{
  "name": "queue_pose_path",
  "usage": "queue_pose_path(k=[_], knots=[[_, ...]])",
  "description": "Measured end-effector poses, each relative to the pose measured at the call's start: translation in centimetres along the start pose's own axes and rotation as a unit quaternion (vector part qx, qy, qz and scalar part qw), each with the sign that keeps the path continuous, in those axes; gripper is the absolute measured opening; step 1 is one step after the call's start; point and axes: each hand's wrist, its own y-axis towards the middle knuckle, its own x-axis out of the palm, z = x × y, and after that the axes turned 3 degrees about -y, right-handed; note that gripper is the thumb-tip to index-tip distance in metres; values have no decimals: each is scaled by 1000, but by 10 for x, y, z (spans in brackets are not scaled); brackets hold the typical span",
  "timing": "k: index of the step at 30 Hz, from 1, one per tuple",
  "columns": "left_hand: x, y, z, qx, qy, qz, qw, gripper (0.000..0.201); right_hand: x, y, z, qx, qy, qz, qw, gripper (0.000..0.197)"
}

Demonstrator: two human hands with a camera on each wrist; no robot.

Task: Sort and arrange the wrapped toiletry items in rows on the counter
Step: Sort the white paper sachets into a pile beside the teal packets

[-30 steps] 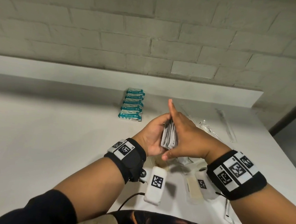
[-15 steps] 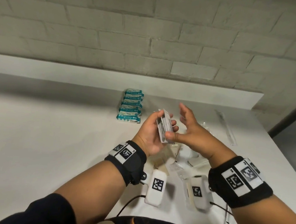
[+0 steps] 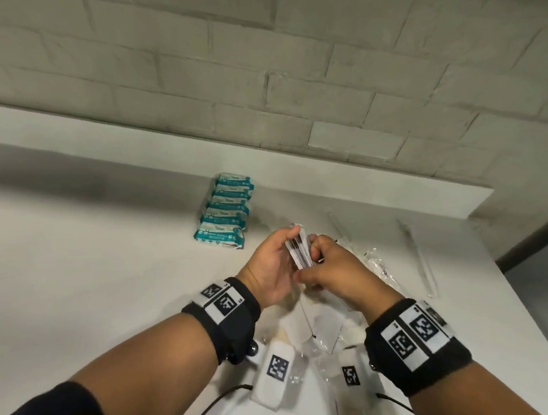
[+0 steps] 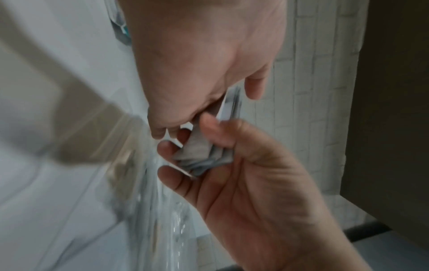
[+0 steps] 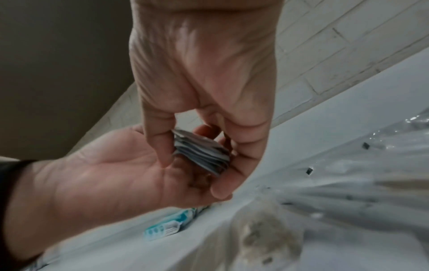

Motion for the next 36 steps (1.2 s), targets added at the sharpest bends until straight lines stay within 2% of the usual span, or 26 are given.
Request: queue_pose_path(k=[2, 5, 7, 8, 9, 10, 11, 13, 15, 16, 17, 18, 21, 24, 27, 29, 32, 36], knots=[[-10, 18, 19, 25, 24, 33, 999, 38, -8, 22, -2, -8, -17, -1, 1000, 36], [-20, 44, 56, 88, 74, 100, 988, 37, -20, 59, -11, -36, -113, -3, 993, 31], [-22, 61, 84, 114, 170, 167, 964, 45, -26, 87, -20, -43, -189, -9, 981, 28], [-22, 69, 96, 119, 253, 182, 943, 52, -28, 99, -23, -45, -214, -17, 976, 27], [-25, 79, 106, 119, 354, 179, 910, 57, -30, 114, -25, -53, -230, -24, 971, 25], [-27, 87, 114, 111, 464, 168, 863, 58, -30, 125, -25, -59, -245, -29, 967, 23], [-30, 94, 121, 93, 572, 151, 801, 57, -30, 135, -26, -74, -265, -31, 961, 21], [-34, 108, 126, 43, 746, 102, 656, 55, -28, 156, -25, -100, -335, -40, 936, 13], [-37, 120, 126, -4, 847, 51, 529, 54, -25, 173, -22, -123, -416, -65, 899, 24], [-38, 125, 124, -21, 873, 37, 485, 54, -24, 179, -20, -124, -444, -71, 885, 34], [-41, 131, 122, -31, 888, 32, 457, 54, -23, 186, -17, -127, -463, -68, 874, 42], [-43, 134, 121, -33, 896, 33, 442, 53, -24, 191, -14, -129, -481, -64, 865, 47], [-46, 143, 119, -16, 902, 39, 430, 45, -26, 201, -8, -128, -520, -49, 843, 50], [-46, 149, 117, -24, 899, 52, 435, 54, -34, 206, -1, -107, -515, -39, 849, 67], [-47, 155, 117, -16, 903, 67, 423, 56, -41, 209, 2, -125, -481, -6, 868, 77], [-48, 161, 118, -1, 901, 75, 428, 47, -44, 213, 0, -129, -463, -1, 877, 72], [-47, 168, 121, 12, 888, 105, 448, 31, -46, 219, -6, -111, -452, 9, 885, 56], [-49, 178, 124, 11, 871, 136, 471, 29, -47, 226, -11, -97, -457, 17, 884, 52]])
